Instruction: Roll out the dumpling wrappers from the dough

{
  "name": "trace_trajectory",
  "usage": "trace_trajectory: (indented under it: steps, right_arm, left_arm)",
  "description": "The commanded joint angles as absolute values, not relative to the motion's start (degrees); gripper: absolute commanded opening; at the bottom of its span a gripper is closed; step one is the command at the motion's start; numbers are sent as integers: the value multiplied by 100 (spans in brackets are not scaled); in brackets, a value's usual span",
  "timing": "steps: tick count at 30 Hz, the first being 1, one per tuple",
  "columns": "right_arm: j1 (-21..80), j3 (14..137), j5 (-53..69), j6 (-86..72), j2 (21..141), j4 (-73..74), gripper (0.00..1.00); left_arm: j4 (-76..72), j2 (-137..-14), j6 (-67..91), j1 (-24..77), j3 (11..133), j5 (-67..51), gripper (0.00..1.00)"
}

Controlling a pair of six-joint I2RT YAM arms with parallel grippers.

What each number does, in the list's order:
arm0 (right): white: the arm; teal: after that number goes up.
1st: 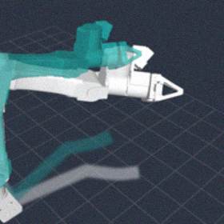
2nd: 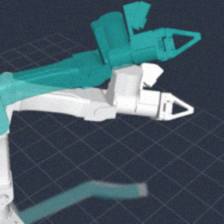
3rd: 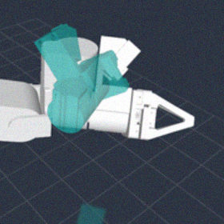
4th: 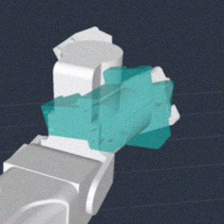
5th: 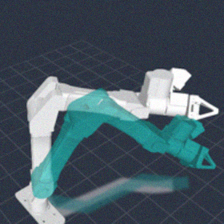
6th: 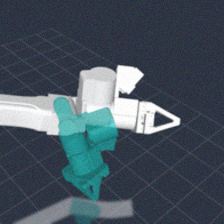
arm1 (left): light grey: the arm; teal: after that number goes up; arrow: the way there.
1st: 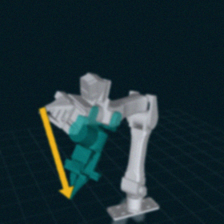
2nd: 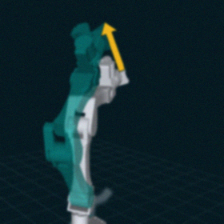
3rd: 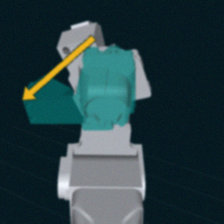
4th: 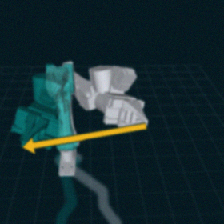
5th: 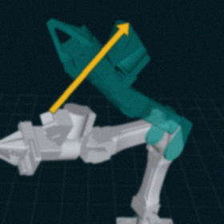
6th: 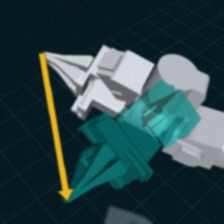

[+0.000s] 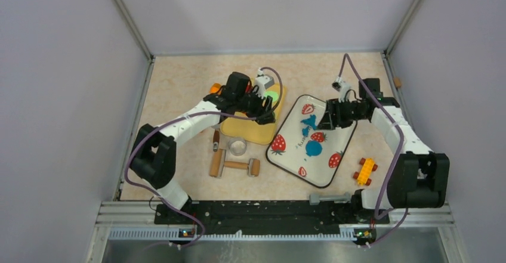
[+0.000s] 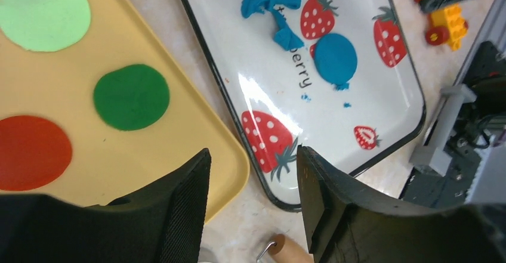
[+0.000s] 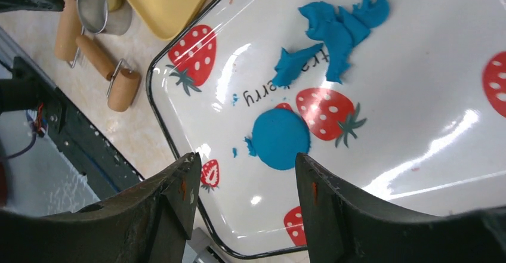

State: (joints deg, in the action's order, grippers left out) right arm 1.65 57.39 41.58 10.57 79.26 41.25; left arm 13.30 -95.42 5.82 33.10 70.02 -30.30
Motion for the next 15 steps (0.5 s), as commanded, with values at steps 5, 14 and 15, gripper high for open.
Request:
trace_trajectory:
  steps: [5, 14, 15]
  right_arm:
    - [35, 5563, 3194, 965, 6535, 3315, 64]
    - [19, 4964, 3586, 94, 6902, 2651, 82]
    - [18, 4910, 3712, 185, 6827, 2624, 82]
  left_arm:
    - [2895, -8625, -2258, 3327, 6671, -3043, 58]
    - [3462, -8274, -2540, 2993, 6340, -1457, 59]
    - [3576, -8307, -2562, 2920, 6378, -1472, 59]
